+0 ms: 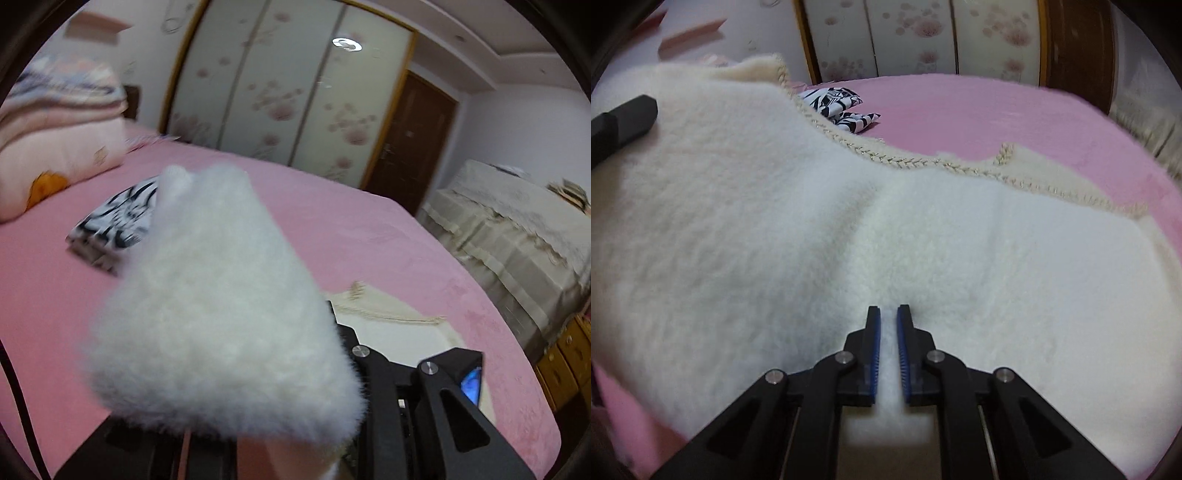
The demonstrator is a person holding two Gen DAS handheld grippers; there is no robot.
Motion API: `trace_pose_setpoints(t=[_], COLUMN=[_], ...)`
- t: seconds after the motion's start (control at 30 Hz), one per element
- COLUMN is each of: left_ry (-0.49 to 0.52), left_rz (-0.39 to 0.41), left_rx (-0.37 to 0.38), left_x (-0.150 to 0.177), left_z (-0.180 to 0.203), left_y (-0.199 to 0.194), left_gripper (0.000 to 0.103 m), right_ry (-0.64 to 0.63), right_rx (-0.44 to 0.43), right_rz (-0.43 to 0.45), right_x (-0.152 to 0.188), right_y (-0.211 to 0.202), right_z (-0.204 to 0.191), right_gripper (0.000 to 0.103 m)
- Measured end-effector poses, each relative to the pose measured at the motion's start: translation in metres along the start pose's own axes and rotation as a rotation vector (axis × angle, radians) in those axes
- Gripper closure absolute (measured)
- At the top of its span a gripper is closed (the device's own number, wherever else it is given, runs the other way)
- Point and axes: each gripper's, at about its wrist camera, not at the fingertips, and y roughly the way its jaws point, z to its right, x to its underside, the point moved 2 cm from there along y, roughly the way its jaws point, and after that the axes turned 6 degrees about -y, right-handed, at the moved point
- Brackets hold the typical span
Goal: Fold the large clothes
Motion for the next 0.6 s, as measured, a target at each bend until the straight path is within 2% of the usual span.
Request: trace_pose_setpoints(t=[0.07,0.1,0.13,0.2,0.3,0.4,0.43,0.5,0.6], left_ry=[0.052,0.071,0.091,0.115,0.154,0.211,0.228,0.284,0.384], left_rz=[-0.003,-0.01,-0.021,-0.047,-0.111,-0.216,-0.276,-0.324,-0.277], left_rx=[0.029,0.045,0.063,0.105,0.183,0.25,0.254,0.217,0.171], left_x=[-0.002,0.0,0.001,0.006,0.032,0.077,0.097,0.131,0.158], left_z=[0.029,0.042,0.058,0.087,0.133,0.177,0.187,0.199,0.208], left_y=[0.005,0.006,0.01,0.019,0.04,0.07,0.085,0.106,0.103], left_gripper=[0.083,0.083,0.083,0.083,0.083,0.084,0.084,0.084,0.084], right_ry=[0.098,0.134,0.163,0.186,0.253,0.334,0.344,0.374,0.42], right_rx=[-0.093,-0.113,-0.096,0.001,0.153,0.26,0.296,0.341,0.342], right_rz=[-0.017,-0.015,0.001,0.031,0.089,0.088,0.065,0.022,-0.018], right_x=[0.0,0.003,0.007,0.018,0.048,0.086,0.097,0.117,0.136], right_y=[-0.013,-0.024,-0.042,-0.073,-0.125,-0.158,-0.162,-0.165,-0.167], right_z=[0.018,0.027,0.039,0.06,0.105,0.15,0.162,0.181,0.197], right_gripper=[0.095,0.095,0.095,0.095,0.094,0.094,0.094,0.094,0.094])
